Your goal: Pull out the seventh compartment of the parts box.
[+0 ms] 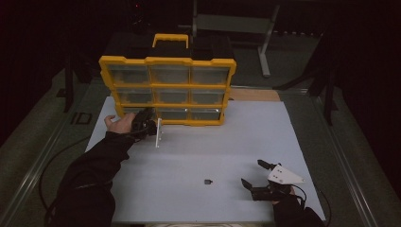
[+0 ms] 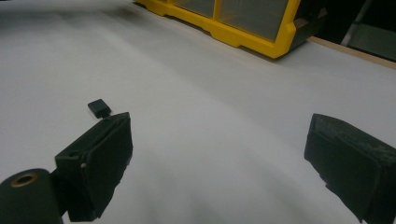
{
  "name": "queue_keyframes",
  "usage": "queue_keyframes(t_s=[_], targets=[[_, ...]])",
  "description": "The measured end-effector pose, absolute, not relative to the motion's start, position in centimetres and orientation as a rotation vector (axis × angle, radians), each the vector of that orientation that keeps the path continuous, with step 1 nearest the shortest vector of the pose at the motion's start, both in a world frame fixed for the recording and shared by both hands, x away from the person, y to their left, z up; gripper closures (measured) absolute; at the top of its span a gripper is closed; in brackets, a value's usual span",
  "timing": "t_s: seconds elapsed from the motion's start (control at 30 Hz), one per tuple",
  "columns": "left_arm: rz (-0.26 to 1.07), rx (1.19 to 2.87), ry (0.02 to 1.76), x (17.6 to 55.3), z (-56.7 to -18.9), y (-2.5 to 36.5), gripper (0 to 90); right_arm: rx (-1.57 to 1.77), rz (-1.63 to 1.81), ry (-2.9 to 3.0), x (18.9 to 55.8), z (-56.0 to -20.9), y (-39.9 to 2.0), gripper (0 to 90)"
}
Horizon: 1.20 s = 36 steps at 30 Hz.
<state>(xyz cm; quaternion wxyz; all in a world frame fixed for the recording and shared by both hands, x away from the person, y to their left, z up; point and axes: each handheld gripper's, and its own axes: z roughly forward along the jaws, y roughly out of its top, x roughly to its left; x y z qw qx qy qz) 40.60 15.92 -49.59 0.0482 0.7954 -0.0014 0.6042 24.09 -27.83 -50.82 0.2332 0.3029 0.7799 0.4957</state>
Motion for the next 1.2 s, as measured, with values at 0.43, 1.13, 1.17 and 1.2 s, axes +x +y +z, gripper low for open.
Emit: queue_keyframes(t_s=[0.43, 1.13, 1.17, 1.2], targets=[[1.815, 2.461, -0.051, 40.7, -49.1, 16.1, 76.4, 0.838, 1.362, 2.139, 24.1, -50.8, -28.0, 8.2], [1.735, 2.504, -0.118, 40.8, -48.2, 16.7, 76.4, 0.844, 1.358, 2.134, 24.1, -50.8, -28.0, 8.2], [1.723, 2.514, -0.118, 40.8, -48.2, 16.7, 76.3, 0.845, 1.363, 2.130, 24.1, -50.8, -28.0, 8.2], [1.725, 2.513, -0.116, 40.8, -48.2, 16.7, 76.3, 0.847, 1.362, 2.131, 24.0, -50.7, -28.0, 8.2]])
